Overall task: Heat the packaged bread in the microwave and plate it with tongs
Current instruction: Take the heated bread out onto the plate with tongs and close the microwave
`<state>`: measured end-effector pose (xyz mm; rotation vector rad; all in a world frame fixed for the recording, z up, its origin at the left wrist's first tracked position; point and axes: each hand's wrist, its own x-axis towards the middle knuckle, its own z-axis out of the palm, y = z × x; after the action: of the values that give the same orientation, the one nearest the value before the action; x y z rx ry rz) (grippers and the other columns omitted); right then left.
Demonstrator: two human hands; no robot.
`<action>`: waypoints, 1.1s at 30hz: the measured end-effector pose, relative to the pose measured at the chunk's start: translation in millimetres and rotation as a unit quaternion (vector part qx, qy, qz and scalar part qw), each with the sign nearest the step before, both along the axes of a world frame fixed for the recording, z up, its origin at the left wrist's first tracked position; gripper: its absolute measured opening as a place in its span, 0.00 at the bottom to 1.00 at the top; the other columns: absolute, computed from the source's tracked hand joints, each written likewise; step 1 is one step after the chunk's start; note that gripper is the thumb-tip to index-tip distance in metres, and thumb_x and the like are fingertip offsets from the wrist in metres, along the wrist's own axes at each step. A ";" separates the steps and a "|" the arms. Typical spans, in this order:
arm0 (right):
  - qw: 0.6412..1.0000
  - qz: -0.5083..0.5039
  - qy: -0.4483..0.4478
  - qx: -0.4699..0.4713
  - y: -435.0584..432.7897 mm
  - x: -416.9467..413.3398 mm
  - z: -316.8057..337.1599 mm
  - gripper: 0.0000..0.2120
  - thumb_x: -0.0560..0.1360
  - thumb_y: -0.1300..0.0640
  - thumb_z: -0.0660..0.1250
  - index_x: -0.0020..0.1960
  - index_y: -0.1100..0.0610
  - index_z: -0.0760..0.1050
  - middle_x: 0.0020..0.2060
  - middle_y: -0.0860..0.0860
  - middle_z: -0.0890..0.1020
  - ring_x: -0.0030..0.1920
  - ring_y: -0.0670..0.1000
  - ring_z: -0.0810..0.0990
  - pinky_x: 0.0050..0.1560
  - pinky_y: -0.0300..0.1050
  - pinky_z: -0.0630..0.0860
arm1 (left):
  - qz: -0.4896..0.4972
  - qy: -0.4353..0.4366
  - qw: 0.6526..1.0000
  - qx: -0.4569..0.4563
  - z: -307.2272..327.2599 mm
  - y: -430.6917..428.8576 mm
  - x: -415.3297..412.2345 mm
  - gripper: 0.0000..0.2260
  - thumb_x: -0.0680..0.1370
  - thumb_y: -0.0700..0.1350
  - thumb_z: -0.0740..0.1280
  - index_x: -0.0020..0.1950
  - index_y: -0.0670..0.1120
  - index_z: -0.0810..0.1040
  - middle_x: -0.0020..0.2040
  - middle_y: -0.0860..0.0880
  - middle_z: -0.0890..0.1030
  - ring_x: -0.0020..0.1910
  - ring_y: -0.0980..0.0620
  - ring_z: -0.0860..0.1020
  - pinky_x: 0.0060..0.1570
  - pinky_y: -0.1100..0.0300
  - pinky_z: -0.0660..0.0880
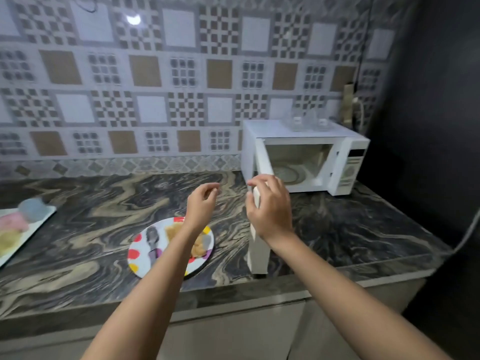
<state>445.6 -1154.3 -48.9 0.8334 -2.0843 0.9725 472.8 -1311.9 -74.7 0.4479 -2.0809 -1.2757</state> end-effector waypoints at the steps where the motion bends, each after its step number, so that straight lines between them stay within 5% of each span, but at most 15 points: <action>1: 1.000 -0.007 -0.007 0.019 4.2 -5.1 -1.2 0.11 0.72 0.57 0.64 0.51 0.58 0.79 0.49 0.52 0.80 0.53 0.53 0.76 0.57 0.46 0.70 | -0.018 0.004 1.000 -0.007 6.1 6.1 -11.6 0.11 0.79 0.40 0.61 0.58 0.42 0.79 0.50 0.47 0.81 0.46 0.54 0.76 0.38 0.78 0.68; 6: 0.996 0.019 -0.007 0.086 8.4 -18.6 -13.6 0.17 0.74 0.52 0.65 0.58 0.61 0.77 0.54 0.54 0.80 0.57 0.52 0.77 0.61 0.43 0.71 | -0.088 0.008 0.996 -0.014 18.6 23.6 -65.7 0.12 0.79 0.41 0.62 0.60 0.42 0.78 0.56 0.43 0.81 0.52 0.50 0.78 0.48 0.65 0.70; 9: 0.995 0.051 0.007 0.080 14.2 -28.1 -14.7 0.16 0.73 0.57 0.66 0.58 0.62 0.78 0.55 0.54 0.82 0.57 0.51 0.78 0.64 0.39 0.71 | -0.122 0.024 0.992 -0.019 21.9 31.7 -96.5 0.12 0.80 0.40 0.61 0.61 0.40 0.78 0.59 0.42 0.80 0.58 0.47 0.78 0.52 0.66 0.70; 12: 0.994 0.061 0.062 0.070 29.9 -43.8 -17.6 0.13 0.72 0.60 0.67 0.56 0.62 0.80 0.53 0.54 0.83 0.56 0.50 0.80 0.61 0.40 0.74 | -0.156 0.041 0.986 -0.041 20.0 43.6 -125.9 0.13 0.80 0.40 0.59 0.62 0.41 0.77 0.66 0.45 0.76 0.67 0.50 0.72 0.66 0.62 0.66; 17: 0.991 0.033 0.121 0.036 76.2 -78.4 -29.4 0.12 0.72 0.64 0.67 0.54 0.64 0.81 0.52 0.56 0.84 0.55 0.51 0.81 0.63 0.44 0.74 | -0.198 0.080 0.974 -0.075 9.6 67.1 -160.7 0.13 0.80 0.42 0.60 0.62 0.41 0.77 0.64 0.46 0.77 0.71 0.55 0.66 0.71 0.60 0.62; 22: 0.989 -0.070 0.127 0.023 125.4 -123.4 -32.8 0.12 0.72 0.63 0.67 0.54 0.62 0.82 0.52 0.54 0.84 0.54 0.49 0.82 0.63 0.47 0.74 | -0.175 0.073 0.966 -0.174 10.1 102.5 -197.3 0.15 0.81 0.45 0.58 0.63 0.41 0.77 0.65 0.44 0.75 0.69 0.50 0.69 0.68 0.61 0.61; 25: 0.990 -0.108 0.094 0.004 145.8 -156.4 -35.8 0.13 0.72 0.64 0.67 0.55 0.64 0.81 0.53 0.56 0.83 0.56 0.51 0.81 0.69 0.38 0.67 | -0.171 0.055 0.958 -0.224 13.5 118.4 -224.4 0.16 0.81 0.45 0.57 0.65 0.40 0.76 0.65 0.43 0.74 0.68 0.49 0.69 0.68 0.60 0.63; 33: 0.990 -0.111 0.066 -0.062 172.5 -265.8 -41.5 0.12 0.74 0.64 0.62 0.54 0.65 0.80 0.52 0.56 0.83 0.56 0.53 0.79 0.67 0.37 0.68 | -0.107 0.049 0.937 -0.330 14.6 138.8 -289.9 0.16 0.82 0.47 0.56 0.66 0.44 0.75 0.58 0.46 0.76 0.61 0.47 0.70 0.55 0.55 0.71</action>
<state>179.8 -981.8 -90.4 0.5715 -1.9343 0.8917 182.9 -1173.1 -60.0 -0.1433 -2.3498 -0.6150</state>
